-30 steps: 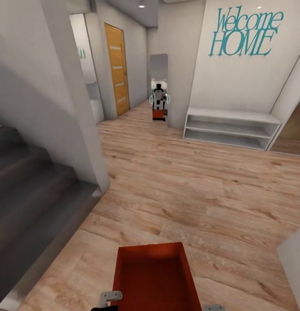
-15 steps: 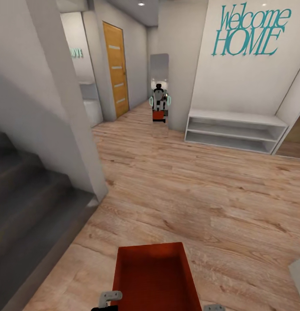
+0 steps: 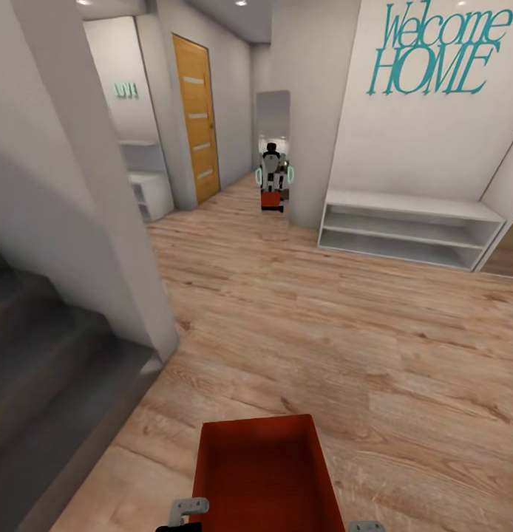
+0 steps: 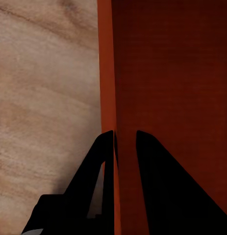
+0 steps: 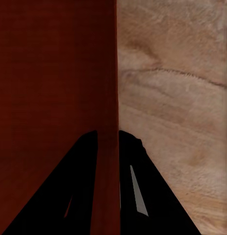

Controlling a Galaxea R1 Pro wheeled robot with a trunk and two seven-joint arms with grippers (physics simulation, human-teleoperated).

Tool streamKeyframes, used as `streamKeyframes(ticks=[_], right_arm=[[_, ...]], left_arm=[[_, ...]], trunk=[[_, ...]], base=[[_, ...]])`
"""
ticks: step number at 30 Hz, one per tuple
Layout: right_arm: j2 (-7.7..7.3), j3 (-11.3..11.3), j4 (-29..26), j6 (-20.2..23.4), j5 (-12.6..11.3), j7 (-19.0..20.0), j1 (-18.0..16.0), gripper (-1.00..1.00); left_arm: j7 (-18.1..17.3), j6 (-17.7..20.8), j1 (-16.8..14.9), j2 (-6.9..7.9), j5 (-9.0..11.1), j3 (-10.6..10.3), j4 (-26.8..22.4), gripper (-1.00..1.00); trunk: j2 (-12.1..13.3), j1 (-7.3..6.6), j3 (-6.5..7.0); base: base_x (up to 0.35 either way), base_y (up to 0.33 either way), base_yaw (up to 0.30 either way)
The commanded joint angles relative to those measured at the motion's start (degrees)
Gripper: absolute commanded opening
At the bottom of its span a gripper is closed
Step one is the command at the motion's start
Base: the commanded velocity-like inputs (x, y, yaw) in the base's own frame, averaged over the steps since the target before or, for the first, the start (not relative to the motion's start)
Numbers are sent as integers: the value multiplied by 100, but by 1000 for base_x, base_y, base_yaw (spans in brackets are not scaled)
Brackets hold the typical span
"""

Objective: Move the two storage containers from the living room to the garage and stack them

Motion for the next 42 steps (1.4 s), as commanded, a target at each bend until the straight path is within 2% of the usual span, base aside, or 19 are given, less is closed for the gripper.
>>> streamKeyframes(ticks=[1, 42], right_arm=[[-5, 88, 9, 32, -97, 4, 3, -100], [-6, 90, 9, 32, -97, 4, 3, -100]], left_arm=[[59, -207, -4, 109, -16, -94, -22, -100], [59, -207, -4, 113, -24, -94, -27, -100]], trunk=[[-2, 3, -5], [-2, 3, -5]], base=[[343, 0, 0], [343, 0, 0]])
